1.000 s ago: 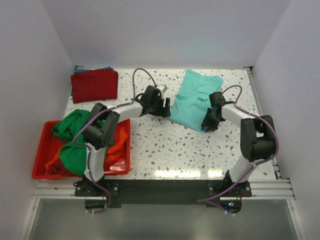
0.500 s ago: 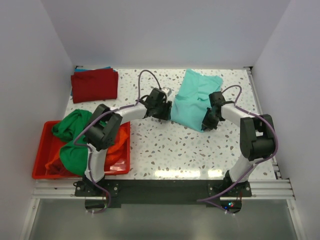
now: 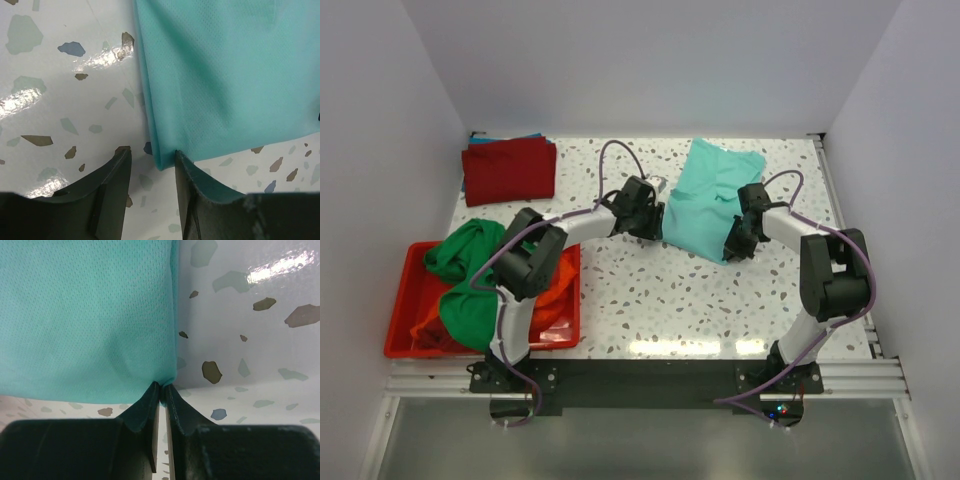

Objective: Fold and stack the t-shirts
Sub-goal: Fold the tshirt

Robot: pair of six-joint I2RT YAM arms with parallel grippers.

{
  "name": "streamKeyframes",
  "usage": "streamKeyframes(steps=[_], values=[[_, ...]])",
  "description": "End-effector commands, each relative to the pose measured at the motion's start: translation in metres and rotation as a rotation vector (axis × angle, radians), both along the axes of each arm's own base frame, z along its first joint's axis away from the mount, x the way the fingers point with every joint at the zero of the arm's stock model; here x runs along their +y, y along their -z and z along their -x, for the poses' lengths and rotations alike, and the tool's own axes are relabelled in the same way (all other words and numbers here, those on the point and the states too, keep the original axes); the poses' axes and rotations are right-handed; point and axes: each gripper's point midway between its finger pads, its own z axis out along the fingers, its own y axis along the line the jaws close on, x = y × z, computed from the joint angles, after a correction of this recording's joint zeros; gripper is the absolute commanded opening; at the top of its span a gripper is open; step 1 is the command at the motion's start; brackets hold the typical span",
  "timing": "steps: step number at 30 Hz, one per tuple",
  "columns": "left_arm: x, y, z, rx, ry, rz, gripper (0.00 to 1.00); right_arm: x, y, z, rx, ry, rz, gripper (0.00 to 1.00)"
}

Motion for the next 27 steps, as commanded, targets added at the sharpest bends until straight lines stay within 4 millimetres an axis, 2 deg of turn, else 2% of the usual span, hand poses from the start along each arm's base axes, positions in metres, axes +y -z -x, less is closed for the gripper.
streamKeyframes(steps=[1,10,13,16,17,20,24,27], values=[[-0.015,-0.006,-0.002,-0.009,0.026,0.044,0.45,-0.006,0.021,0.014,0.067,-0.006,0.042,0.11],[-0.029,-0.001,0.007,0.025,0.051,0.093,0.40,-0.007,0.020,0.014,0.068,-0.006,0.049,0.11],[-0.030,0.001,0.009,0.031,0.052,0.101,0.34,-0.008,0.020,0.014,0.069,-0.006,0.049,0.11],[-0.030,0.002,0.007,0.029,0.045,0.101,0.25,-0.008,0.019,0.014,0.067,-0.008,0.052,0.10],[-0.030,0.001,0.007,0.025,0.045,0.101,0.16,-0.008,0.019,0.014,0.067,-0.009,0.054,0.10],[-0.027,-0.001,0.006,0.020,0.026,0.093,0.00,-0.009,0.018,0.015,0.067,-0.014,0.059,0.08],[-0.024,-0.005,0.006,0.015,0.021,0.089,0.00,-0.011,0.013,0.016,0.066,-0.027,0.065,0.00],[-0.020,-0.011,0.010,0.014,0.021,0.082,0.00,-0.015,0.007,0.019,0.061,-0.038,0.088,0.00]])
